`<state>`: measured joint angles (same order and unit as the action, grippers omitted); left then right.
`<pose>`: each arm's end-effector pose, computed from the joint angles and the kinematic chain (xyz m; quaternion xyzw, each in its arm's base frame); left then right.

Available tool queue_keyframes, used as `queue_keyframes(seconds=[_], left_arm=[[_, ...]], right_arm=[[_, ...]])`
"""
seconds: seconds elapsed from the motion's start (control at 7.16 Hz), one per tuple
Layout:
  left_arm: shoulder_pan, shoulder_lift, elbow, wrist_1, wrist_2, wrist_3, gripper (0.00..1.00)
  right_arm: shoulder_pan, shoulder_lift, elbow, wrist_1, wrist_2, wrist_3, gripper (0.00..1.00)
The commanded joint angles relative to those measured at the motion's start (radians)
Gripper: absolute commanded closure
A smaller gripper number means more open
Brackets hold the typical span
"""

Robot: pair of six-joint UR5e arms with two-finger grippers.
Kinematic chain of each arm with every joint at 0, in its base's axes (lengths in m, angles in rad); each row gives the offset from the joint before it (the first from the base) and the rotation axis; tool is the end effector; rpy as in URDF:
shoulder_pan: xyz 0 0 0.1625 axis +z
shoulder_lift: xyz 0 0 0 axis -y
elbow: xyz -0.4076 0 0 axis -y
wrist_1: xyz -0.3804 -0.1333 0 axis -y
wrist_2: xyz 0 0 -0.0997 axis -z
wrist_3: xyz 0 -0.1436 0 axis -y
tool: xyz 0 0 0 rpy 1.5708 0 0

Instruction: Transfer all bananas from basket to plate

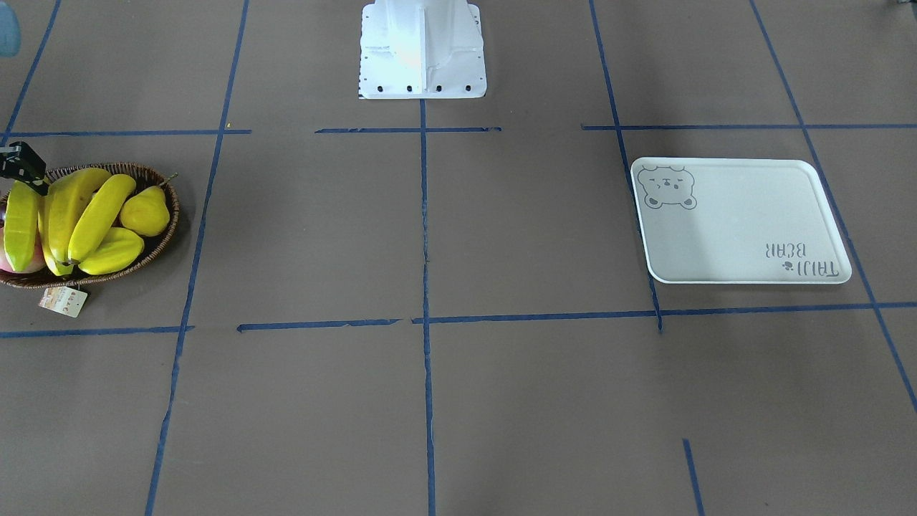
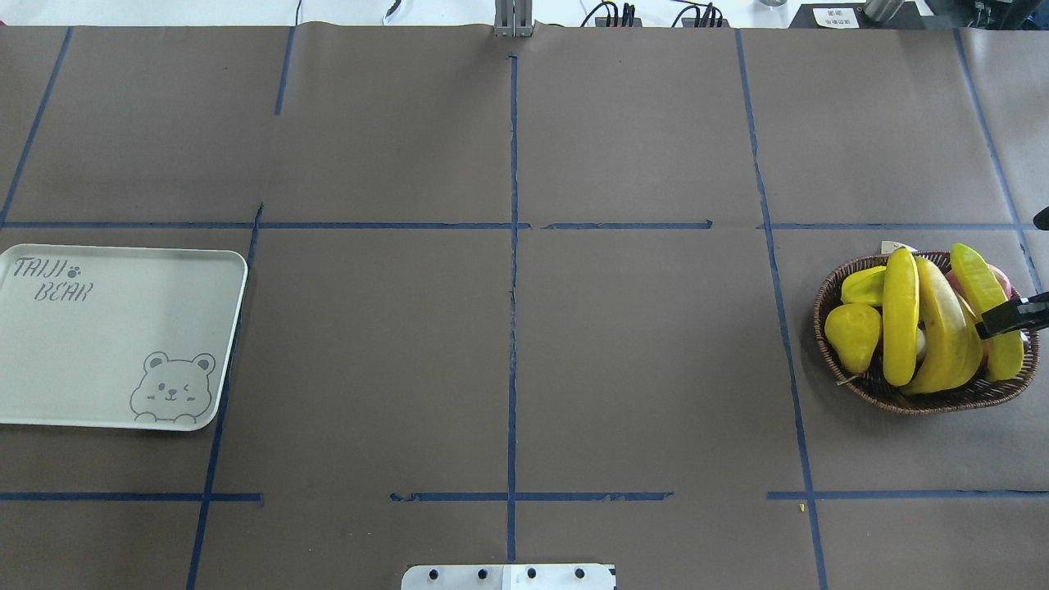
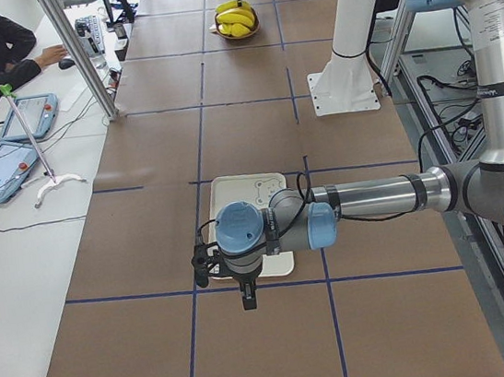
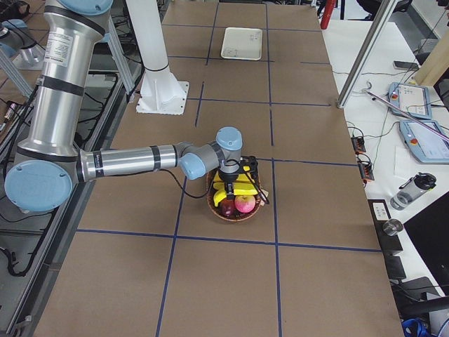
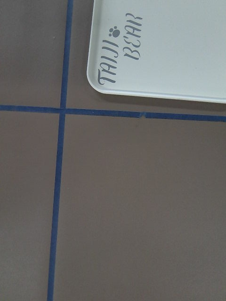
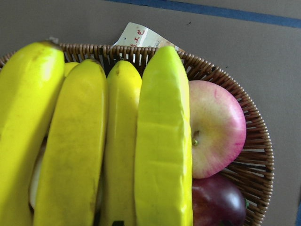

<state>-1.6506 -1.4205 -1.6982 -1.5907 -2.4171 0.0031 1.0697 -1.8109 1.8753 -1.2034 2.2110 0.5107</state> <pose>-0.0591 -0.4153 0.6697 0.0157 0.4103 -0.0356 0.9111 -0.1608 -0.3924 0.5968 0.0289 -0.3674 -0.0630 0.9275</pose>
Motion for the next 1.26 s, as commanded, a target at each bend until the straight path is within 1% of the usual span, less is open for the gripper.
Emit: queue_keyframes(seconds=[0.0, 0.14, 0.28, 0.42, 0.56, 0.7, 0.84, 0.98, 1.12], left_arm=[[0.0, 0.0, 0.0, 0.0, 0.0, 0.0, 0.0], [0.0, -0.002, -0.001, 0.0, 0.0, 0.0, 0.0], [0.0, -0.002, -0.001, 0.0, 0.0, 0.0, 0.0], [0.0, -0.002, -0.001, 0.0, 0.0, 0.0, 0.0], [0.0, -0.002, -0.001, 0.0, 0.0, -0.002, 0.0], [0.0, -0.002, -0.005, 0.0, 0.0, -0.002, 0.0], [0.0, -0.002, -0.008, 0.002, -0.019, -0.005, 0.0], [0.0, -0.002, -0.011, 0.003, -0.022, -0.005, 0.0], [0.0, -0.002, -0.011, 0.003, -0.022, -0.005, 0.0]], right_arm=[[-0.008, 0.002, -0.008, 0.001, -0.011, -0.001, 0.43], [-0.008, 0.005, -0.01, 0.001, -0.01, -0.001, 0.71], [-0.007, 0.008, -0.007, 0.001, -0.008, -0.006, 0.9], [0.009, 0.012, 0.002, 0.001, -0.005, -0.006, 0.98], [0.077, 0.013, 0.014, -0.001, 0.01, -0.015, 1.0], [0.132, 0.002, 0.06, -0.005, 0.054, -0.041, 1.0], [0.186, -0.005, 0.074, -0.007, 0.129, -0.072, 1.0], [0.228, -0.01, 0.112, -0.066, 0.159, -0.127, 1.0], [0.257, 0.011, 0.208, -0.247, 0.161, -0.194, 1.0]])
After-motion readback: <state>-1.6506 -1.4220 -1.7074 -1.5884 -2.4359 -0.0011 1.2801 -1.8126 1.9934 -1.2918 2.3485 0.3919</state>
